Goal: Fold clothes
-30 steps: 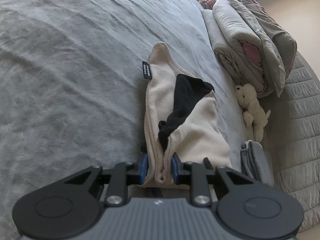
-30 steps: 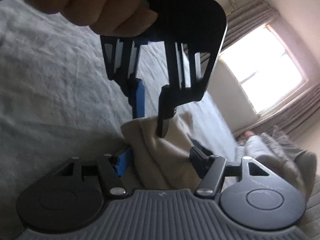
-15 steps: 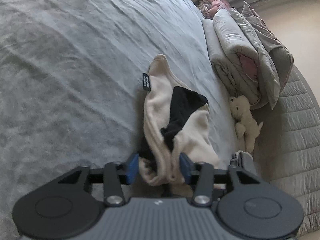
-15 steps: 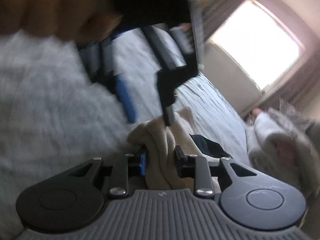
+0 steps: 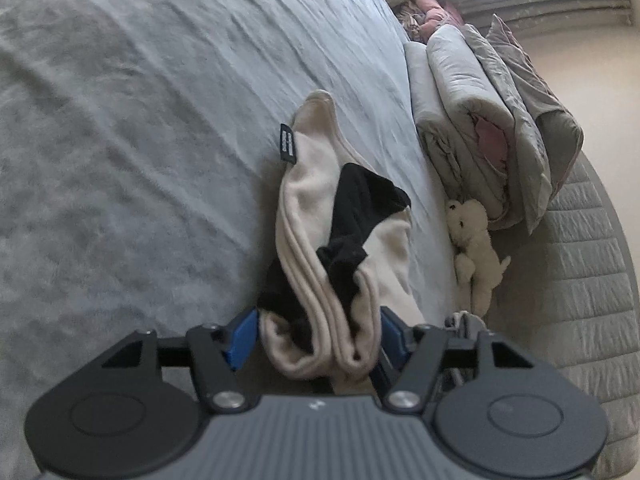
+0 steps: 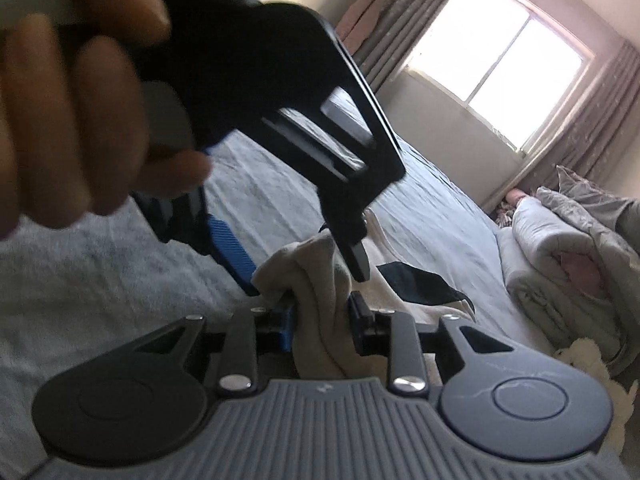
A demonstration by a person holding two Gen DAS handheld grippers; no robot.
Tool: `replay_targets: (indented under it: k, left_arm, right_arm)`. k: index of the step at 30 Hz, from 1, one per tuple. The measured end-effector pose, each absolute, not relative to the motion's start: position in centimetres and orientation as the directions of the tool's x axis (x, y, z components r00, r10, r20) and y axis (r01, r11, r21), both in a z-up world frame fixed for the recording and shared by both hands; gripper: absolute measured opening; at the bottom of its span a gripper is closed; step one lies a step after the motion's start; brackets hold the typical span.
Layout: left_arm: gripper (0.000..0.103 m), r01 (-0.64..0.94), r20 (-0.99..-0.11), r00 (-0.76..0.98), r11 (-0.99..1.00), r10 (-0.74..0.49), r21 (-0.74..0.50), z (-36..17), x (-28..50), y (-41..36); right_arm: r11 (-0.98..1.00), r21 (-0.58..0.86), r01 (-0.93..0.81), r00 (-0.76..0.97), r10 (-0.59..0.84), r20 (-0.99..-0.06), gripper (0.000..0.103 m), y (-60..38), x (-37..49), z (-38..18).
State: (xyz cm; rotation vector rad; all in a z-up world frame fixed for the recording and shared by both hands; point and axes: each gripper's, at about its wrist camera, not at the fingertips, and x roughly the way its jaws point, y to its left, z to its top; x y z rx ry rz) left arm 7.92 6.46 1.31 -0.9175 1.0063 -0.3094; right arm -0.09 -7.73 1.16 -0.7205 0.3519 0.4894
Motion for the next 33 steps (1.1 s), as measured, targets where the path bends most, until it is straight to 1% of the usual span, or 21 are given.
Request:
replay_targets:
  k: [1, 2, 4, 7, 10, 13, 15, 19, 22, 25, 26, 27, 29, 33]
  left_arm:
    - [0.055, -0.171, -0.594, 0.532, 0.611, -0.603, -0.773, 1.3, 8.0, 6.4]
    - [0.054, -0.169, -0.599, 0.534, 0.619, -0.596, -0.767, 1.3, 8.1, 6.3]
    - [0.044, -0.161, -0.605, 0.540, 0.634, -0.585, -0.757, 1.3, 8.2, 6.1]
    - [0.035, -0.132, -0.615, 0.553, 0.669, -0.562, -0.731, 1.7, 8.0, 5.8]
    - [0.033, -0.106, -0.624, 0.561, 0.700, -0.544, -0.706, 2.0, 7.9, 5.4]
    - [0.032, -0.093, -0.632, 0.565, 0.720, -0.530, -0.687, 2.0, 7.9, 5.3]
    - [0.032, -0.088, -0.639, 0.567, 0.732, -0.521, -0.675, 2.1, 7.8, 5.2]
    - [0.032, -0.067, -0.651, 0.575, 0.764, -0.496, -0.641, 2.4, 7.7, 4.7]
    - [0.032, -0.057, -0.656, 0.578, 0.779, -0.484, -0.625, 2.5, 7.7, 4.5]
    - [0.032, -0.053, -0.660, 0.579, 0.786, -0.479, -0.616, 2.6, 7.7, 4.4]
    - [0.032, -0.051, -0.661, 0.579, 0.788, -0.477, -0.614, 2.6, 7.7, 4.4]
    - [0.032, -0.051, -0.663, 0.578, 0.789, -0.476, -0.612, 2.6, 7.7, 4.4]
    - [0.032, -0.051, -0.664, 0.578, 0.791, -0.474, -0.609, 2.6, 7.7, 4.4]
    - [0.032, -0.047, -0.667, 0.578, 0.797, -0.470, -0.602, 2.6, 7.6, 4.3]
  right_arm:
    - [0.642, -0.545, -0.539, 0.831, 0.302, -0.467, 0.029, -7.8, -0.1, 1.0]
    - [0.637, -0.550, -0.540, 0.831, 0.301, -0.468, 0.029, -7.8, -0.1, 1.0]
    - [0.632, -0.551, -0.545, 0.828, 0.302, -0.473, 0.029, -7.7, -0.3, 0.9]
    - [0.628, -0.553, -0.548, 0.826, 0.299, -0.478, 0.029, -7.6, -0.9, 0.8]
    - [0.615, -0.557, -0.559, 0.818, 0.299, -0.491, 0.034, -7.4, -1.7, 0.8]
    - [0.610, -0.528, -0.590, 0.794, 0.323, -0.515, 0.042, -8.1, -1.7, 1.4]
    - [0.647, -0.453, -0.613, 0.768, 0.356, -0.532, 0.058, -9.7, -1.5, 2.8]
    - [0.794, -0.254, -0.552, 0.764, 0.360, -0.535, 0.061, -14.2, 0.1, 5.7]
    - [0.903, -0.076, -0.423, 0.780, 0.320, -0.538, 0.061, -18.2, 1.9, 6.6]
    - [0.956, 0.129, -0.263, 0.766, 0.288, -0.574, 0.064, -21.7, 3.9, 6.5]
    - [0.957, 0.194, -0.214, 0.752, 0.288, -0.593, 0.065, -22.7, 4.7, 6.2]
    - [0.949, 0.263, -0.174, 0.730, 0.303, -0.613, 0.067, -23.8, 5.7, 5.7]
    - [0.908, 0.404, -0.112, 0.688, 0.364, -0.628, 0.070, -25.4, 6.6, 4.7]
    - [0.754, 0.657, 0.014, 0.615, 0.511, -0.600, 0.072, -27.6, 6.9, 2.8]
